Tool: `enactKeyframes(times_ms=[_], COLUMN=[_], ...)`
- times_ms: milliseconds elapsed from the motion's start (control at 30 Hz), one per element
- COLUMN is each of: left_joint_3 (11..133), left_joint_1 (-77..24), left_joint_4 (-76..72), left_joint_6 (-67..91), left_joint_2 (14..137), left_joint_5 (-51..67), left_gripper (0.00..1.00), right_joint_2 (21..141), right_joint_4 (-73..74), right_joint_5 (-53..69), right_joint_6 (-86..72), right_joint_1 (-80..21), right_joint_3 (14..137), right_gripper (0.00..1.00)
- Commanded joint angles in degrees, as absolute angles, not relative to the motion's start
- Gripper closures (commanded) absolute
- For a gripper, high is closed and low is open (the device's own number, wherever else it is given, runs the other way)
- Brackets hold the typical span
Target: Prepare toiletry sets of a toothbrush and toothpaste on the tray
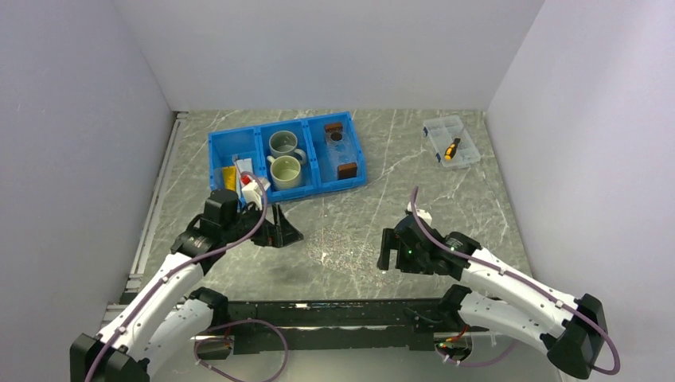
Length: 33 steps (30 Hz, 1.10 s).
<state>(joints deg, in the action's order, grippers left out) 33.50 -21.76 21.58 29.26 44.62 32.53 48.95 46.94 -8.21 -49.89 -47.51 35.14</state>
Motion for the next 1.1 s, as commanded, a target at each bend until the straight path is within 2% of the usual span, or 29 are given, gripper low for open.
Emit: enactKeyframes(times_ms=[0,467,1067], left_joint_3=[30.81,27.69,27.95], left_joint_1=[-22.38,-22.41,-22.38], left_joint_4=[13.12,6.14,3.95], left_joint_6=[32.98,34.66,35.69], left_joint_2=[46.9,53.05,55.72], left_joint_5=[32.84,33.14,32.96], left_gripper=[0.01,0.01,0.01], right_joint_2=[46.54,46.41,50.55], right_joint_4=[49.27,38.38,33.27], right_joint_5=[-5.75,3.91,0.3], right_joint_6=[-54.59,-57.68,-60.53], right_joint_1=[-47.56,-47.59,-47.54], right_joint_3=[32.37,24.13,23.46], right_gripper=[0.0,0.0,0.0])
